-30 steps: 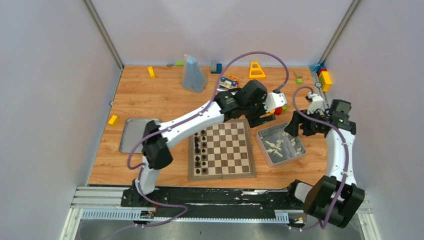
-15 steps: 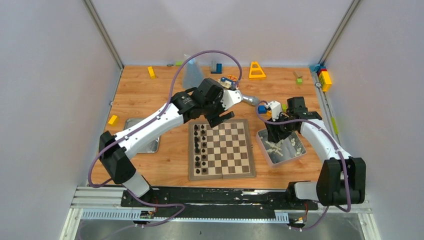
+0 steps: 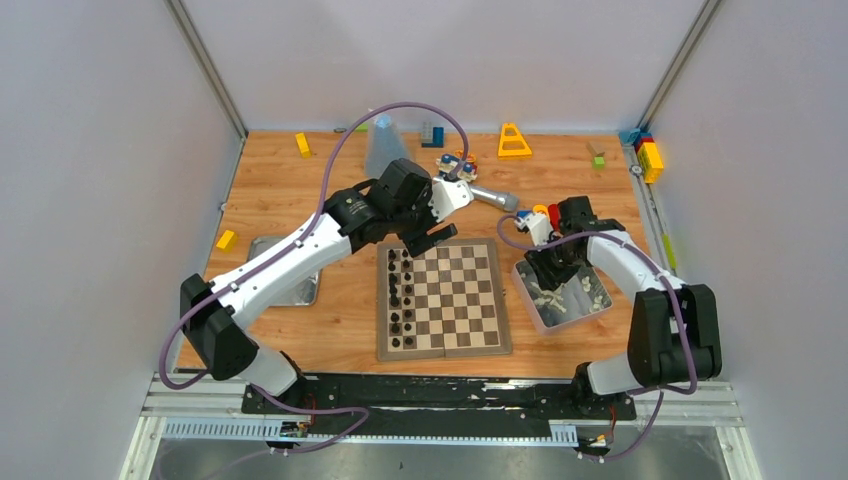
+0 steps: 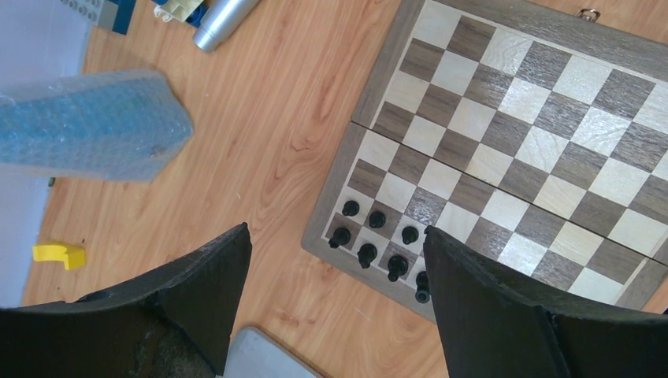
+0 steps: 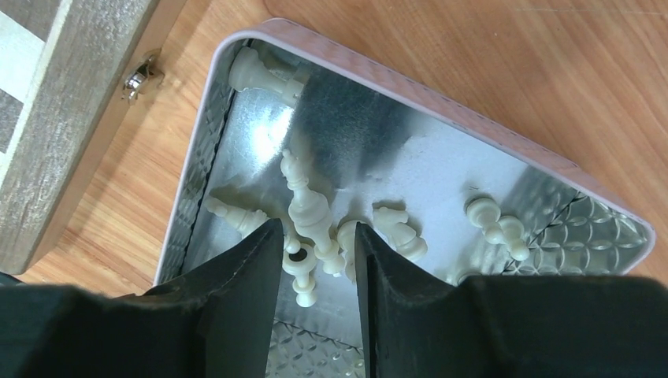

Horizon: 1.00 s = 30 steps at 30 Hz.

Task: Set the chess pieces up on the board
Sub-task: Pick up the chess piece from the storage box.

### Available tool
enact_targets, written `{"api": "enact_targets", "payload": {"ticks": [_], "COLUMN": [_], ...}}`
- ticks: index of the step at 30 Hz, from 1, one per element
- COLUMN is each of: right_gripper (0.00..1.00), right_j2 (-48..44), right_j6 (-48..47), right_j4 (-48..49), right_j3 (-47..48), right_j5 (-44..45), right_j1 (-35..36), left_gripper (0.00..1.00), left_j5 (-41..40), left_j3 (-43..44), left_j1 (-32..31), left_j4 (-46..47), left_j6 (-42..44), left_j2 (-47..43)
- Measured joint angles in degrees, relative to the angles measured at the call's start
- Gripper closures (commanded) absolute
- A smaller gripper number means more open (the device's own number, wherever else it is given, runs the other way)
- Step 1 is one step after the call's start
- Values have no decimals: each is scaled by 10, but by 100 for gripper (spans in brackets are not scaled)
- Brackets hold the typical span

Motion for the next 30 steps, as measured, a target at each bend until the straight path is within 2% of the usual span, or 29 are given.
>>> {"api": "enact_targets", "payload": {"ticks": [16, 30], "right_gripper": [65, 85], "right_j2": [40, 34], "right_j6": [-16, -22], "right_j4": [13, 15], "right_j3": [-22, -21], "right_j5": [15, 23], "right_j1": [14, 10], "left_gripper": [12, 12], "left_j5": [0, 9], "left_j3": [-9, -14], "left_j1": [6, 34], "left_j4": [3, 8], "left_j6": [0, -3], "left_j2": [0, -3]}}
